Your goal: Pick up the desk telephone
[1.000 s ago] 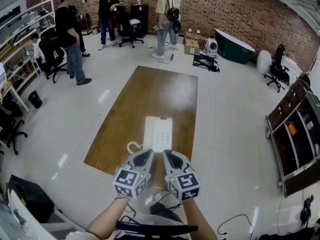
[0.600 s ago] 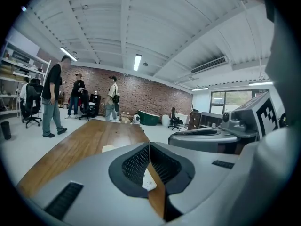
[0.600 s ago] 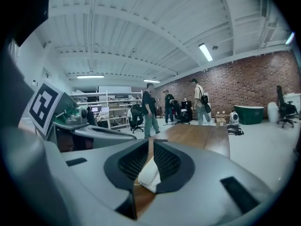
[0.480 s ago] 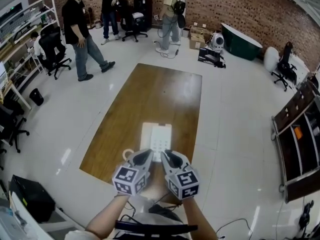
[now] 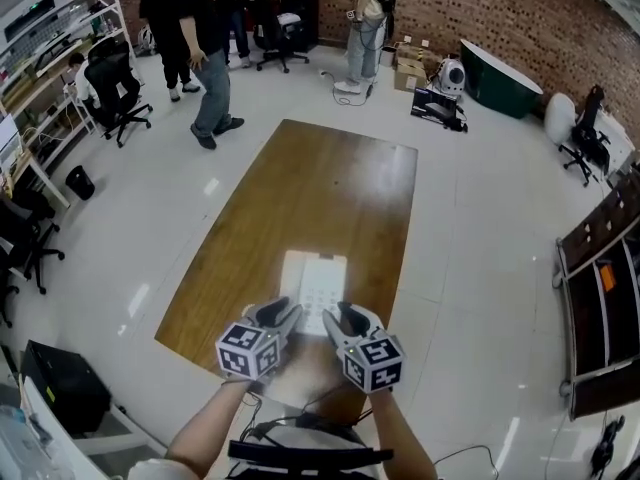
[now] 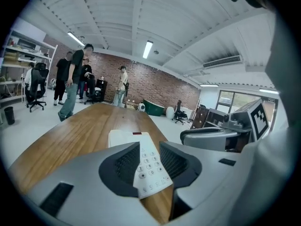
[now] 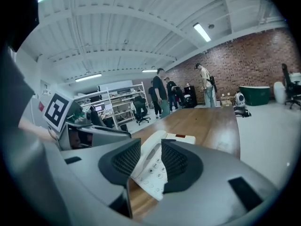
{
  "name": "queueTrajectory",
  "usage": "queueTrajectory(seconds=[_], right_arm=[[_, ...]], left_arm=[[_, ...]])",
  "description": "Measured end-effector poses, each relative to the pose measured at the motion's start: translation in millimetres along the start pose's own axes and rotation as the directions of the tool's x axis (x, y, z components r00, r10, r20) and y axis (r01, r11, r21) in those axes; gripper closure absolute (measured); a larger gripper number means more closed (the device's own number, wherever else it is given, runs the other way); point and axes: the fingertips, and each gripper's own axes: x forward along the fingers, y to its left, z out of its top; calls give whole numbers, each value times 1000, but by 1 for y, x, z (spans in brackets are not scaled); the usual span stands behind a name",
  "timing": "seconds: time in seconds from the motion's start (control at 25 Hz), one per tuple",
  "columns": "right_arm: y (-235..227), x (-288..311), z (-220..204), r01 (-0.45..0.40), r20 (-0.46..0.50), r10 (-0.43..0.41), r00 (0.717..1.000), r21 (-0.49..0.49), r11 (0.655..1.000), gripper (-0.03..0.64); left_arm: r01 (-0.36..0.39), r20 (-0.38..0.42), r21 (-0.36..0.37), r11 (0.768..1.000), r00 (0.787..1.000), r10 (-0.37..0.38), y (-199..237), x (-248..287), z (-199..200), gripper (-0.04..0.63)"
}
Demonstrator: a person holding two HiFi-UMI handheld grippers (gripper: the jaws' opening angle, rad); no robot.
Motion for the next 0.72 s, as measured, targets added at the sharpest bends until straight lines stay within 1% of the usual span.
queueTrajectory(seconds=[0.04,0.08,0.12,0.24,0.28,0.32,0.36,0.48,0.52,0.56,0.64,0.72], right_arm=[[-3,3,-3,-6,-8,6,1000,14,1000,476],[-7,6,-6,-12,-18,13,1000,28,1000,447],[-10,9,-9,-17,-28,18,999,43,999,421],[-20,16,-19,-24,-47,28,998,85,996,420],[-24,18,-22,-26,-51,31,998,102,994,419],[-28,20,-25,-29,-54,36,998,122,992,419],[-32,22,-29,-33,-57,42,998,143,989,419],[-43,29,-40,-60,-69,77,995,219,974,416],[-46,32,-45,-73,-75,94,993,249,966,373],[-49,35,-49,-83,-82,110,991,278,957,350],[-56,41,-60,-89,-99,127,987,325,942,350],[-61,46,-70,-88,-118,139,983,360,929,350]], left_arm=[[4,-16,-9,1000,1000,-4,6,3,-5,422],[6,-30,-20,1000,1000,-7,12,6,-9,372],[4,-40,-32,999,999,-5,19,9,-13,356],[-13,-63,-69,998,998,8,42,14,-23,356],[-9,-73,-89,996,997,3,49,16,-27,343],[0,-85,-112,994,996,-9,54,19,-31,303],[12,-98,-134,991,995,-25,58,22,-35,280],[44,-126,-192,980,990,-69,72,31,-46,279],[55,-130,-215,975,988,-85,77,34,-49,279],[66,-132,-241,968,986,-100,81,37,-52,279],[92,-132,-291,952,982,-135,88,43,-57,278],[124,-140,-333,935,974,-180,91,49,-64,228]])
